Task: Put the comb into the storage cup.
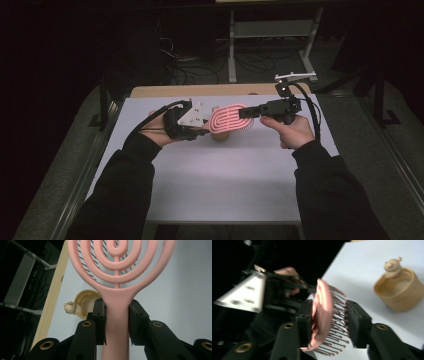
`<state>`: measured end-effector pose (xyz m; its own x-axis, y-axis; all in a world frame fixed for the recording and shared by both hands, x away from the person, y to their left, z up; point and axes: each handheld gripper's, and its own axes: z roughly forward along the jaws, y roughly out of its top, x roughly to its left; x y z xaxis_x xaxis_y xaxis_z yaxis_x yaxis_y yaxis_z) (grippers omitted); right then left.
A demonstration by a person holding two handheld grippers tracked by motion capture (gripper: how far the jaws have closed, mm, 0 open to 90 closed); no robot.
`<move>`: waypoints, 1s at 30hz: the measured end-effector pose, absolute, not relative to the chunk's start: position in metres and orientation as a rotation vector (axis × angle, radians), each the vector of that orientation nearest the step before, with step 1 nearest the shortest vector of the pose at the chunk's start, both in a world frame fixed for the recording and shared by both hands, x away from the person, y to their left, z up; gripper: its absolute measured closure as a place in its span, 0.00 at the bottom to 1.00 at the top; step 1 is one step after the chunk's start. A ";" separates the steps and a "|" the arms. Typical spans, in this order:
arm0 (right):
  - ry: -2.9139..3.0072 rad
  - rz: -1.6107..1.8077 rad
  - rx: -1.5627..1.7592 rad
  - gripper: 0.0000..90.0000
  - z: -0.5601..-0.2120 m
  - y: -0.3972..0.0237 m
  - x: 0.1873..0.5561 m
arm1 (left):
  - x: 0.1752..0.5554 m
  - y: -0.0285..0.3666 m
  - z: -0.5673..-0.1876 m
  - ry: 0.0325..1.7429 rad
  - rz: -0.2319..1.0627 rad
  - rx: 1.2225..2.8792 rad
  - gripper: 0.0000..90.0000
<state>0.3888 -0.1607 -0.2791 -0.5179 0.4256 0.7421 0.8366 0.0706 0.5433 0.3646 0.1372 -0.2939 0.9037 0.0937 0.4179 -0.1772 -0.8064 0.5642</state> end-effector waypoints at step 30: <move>-2.092 -1.253 -1.238 0.73 -0.249 -0.146 0.390 | 0.372 0.143 -0.320 0.050 0.351 2.288 0.58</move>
<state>0.3899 -0.1457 -0.2489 -0.5254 0.4827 0.7007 0.8455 0.2043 0.4933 0.3724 0.1433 -0.3195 0.9607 0.1471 0.2352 -0.0756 -0.6771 0.7320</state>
